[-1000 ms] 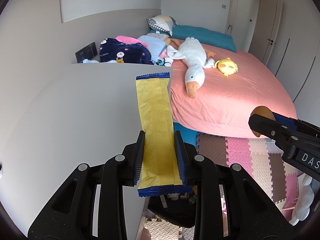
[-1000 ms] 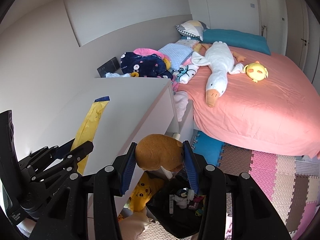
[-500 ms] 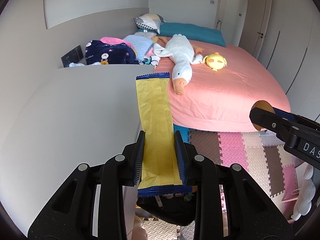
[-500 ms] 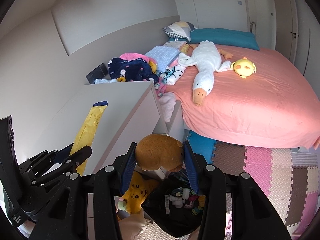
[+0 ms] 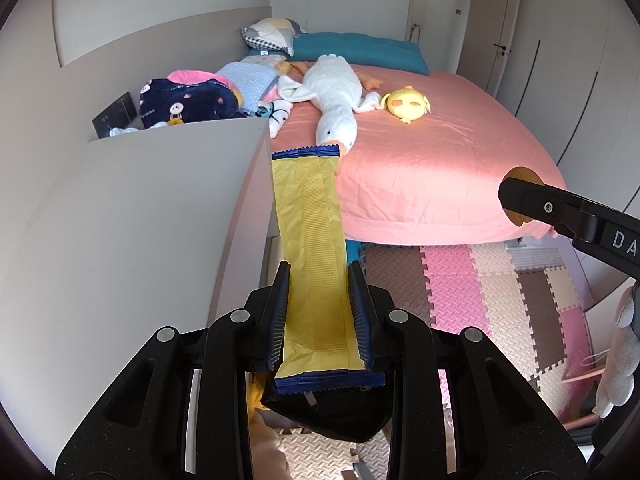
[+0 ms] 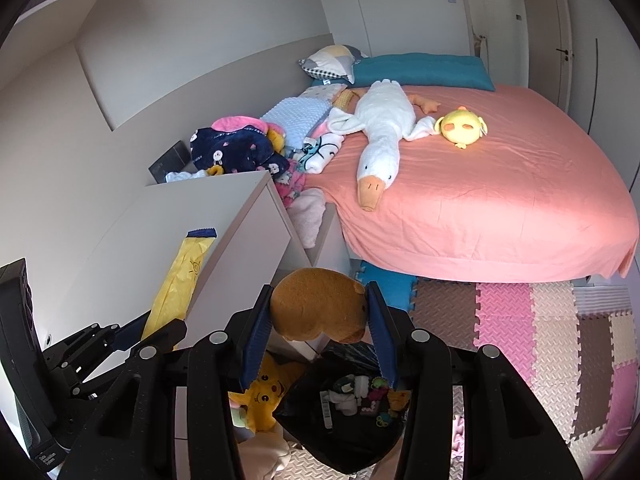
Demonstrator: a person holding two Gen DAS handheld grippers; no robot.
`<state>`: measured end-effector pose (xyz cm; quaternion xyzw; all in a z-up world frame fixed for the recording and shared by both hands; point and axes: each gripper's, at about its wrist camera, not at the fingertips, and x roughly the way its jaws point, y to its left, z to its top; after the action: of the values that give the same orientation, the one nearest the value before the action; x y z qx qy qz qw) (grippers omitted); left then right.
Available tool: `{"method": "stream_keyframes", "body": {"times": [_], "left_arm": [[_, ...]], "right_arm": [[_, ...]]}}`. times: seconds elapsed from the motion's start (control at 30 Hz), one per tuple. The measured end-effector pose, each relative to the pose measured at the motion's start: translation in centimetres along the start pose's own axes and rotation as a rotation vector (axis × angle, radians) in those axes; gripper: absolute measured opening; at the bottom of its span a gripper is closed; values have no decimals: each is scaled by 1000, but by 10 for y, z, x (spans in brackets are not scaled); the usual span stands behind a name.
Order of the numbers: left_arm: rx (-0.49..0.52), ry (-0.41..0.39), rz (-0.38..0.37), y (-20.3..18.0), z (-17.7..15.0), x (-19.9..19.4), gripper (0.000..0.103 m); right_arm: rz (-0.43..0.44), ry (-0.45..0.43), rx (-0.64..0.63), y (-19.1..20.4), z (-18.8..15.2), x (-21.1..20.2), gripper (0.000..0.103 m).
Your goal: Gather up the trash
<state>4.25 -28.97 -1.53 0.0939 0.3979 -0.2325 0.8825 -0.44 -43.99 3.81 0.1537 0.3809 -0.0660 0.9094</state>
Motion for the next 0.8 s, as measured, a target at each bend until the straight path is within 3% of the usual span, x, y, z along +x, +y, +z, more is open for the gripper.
{"method": "stream_keyframes", "body": {"times": [0.17, 0.23, 0.27, 0.3, 0.33, 0.43, 0.8], "left_arm": [[8, 14, -15, -4, 0, 4, 29], [10, 31, -56, -4, -1, 7, 36], [9, 35, -65, -4, -1, 7, 63], [11, 27, -59, -5, -2, 6, 90], [20, 2, -44, -6, -4, 3, 94], [58, -17, 5, -10, -6, 1, 94], [14, 11, 22, 0, -9, 4, 94]], "right_arm": [[-9, 5, 3, -4, -1, 3, 47], [-40, 11, -9, -4, 0, 7, 48], [-61, 12, -9, -4, 0, 8, 52], [-81, 7, 1, -6, 0, 9, 69], [-96, -8, 12, -9, 0, 8, 78], [-103, -19, 27, -15, 2, 8, 79], [-80, -14, 36, -20, -1, 8, 79]]}}
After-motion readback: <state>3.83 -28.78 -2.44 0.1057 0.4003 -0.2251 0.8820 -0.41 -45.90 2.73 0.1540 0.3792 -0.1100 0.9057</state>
